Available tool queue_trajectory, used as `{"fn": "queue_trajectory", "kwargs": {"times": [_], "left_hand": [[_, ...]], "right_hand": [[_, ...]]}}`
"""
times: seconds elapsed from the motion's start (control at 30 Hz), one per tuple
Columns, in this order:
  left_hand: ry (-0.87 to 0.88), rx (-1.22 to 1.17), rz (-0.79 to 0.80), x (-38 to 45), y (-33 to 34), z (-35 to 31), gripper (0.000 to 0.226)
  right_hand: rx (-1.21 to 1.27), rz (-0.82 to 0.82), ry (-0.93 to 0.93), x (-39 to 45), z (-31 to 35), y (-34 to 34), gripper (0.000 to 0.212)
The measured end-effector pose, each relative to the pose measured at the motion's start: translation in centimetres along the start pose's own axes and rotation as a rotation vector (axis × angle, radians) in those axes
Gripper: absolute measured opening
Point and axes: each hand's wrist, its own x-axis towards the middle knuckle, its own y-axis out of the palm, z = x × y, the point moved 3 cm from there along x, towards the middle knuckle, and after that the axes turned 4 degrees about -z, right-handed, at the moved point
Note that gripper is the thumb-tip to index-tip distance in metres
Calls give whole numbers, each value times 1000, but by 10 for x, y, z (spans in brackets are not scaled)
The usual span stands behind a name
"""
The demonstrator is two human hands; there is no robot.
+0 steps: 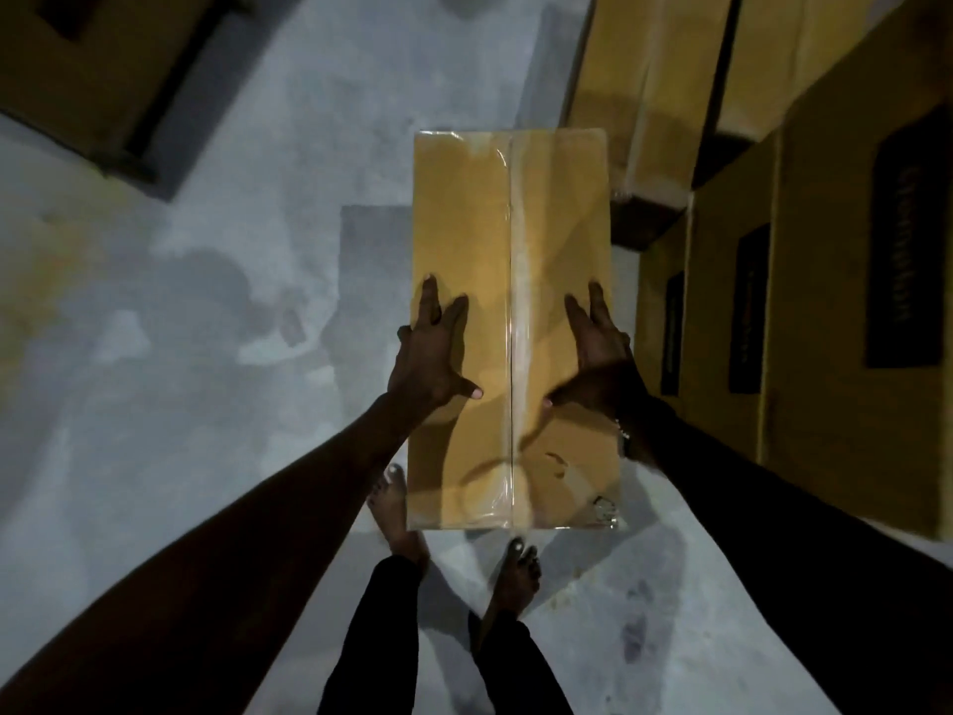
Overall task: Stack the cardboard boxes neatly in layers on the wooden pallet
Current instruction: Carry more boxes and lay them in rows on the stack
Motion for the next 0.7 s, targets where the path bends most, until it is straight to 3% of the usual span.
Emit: {"fn": "queue_trajectory", "kwargs": {"times": [0.07, 0.2, 0.4, 0.7], "left_hand": [[-21, -36, 2, -6, -59, -12, 145], [-20, -23, -69, -13, -188, -32, 145], [16, 16, -206, -24, -383, -71, 142], [44, 83, -354, 21, -572, -132, 139]], "right_hand": [[38, 27, -3, -13, 46, -53, 149], [-9, -78, -86, -32, 140, -155, 162], [2, -220, -191, -50, 275, -295, 161], [23, -348, -288, -15, 379, -452, 160]]}}
